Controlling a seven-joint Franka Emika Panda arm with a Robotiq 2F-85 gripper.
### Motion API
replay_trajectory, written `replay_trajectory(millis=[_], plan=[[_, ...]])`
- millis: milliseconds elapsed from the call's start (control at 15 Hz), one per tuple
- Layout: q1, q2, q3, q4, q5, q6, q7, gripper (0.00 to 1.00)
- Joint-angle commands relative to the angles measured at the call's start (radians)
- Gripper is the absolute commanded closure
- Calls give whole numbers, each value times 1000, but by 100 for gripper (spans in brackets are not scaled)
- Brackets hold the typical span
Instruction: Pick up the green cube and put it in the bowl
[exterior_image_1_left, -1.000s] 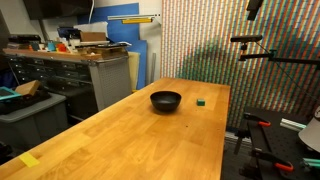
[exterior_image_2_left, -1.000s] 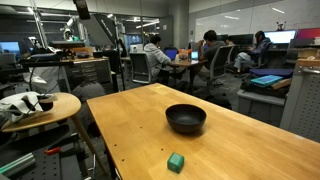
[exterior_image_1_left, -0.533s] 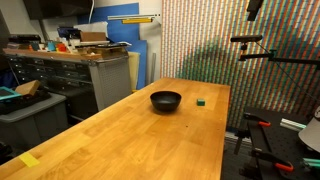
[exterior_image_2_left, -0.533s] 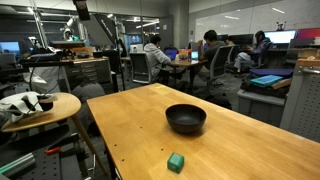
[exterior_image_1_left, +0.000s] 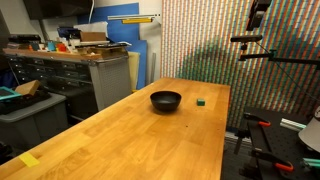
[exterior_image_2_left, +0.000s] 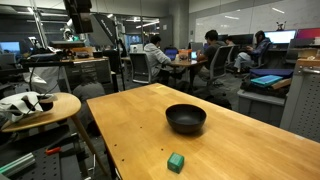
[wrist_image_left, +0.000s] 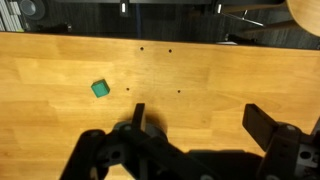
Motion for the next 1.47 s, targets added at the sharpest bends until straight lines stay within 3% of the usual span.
replay_trajectory(millis=[0,533,1400], plan=[[11,-18,-54,-62,-64,88,-98,0],[2,171,-165,-91,-166,441,-235,0],[23,633,-271,-100,-115,887,-497,0]])
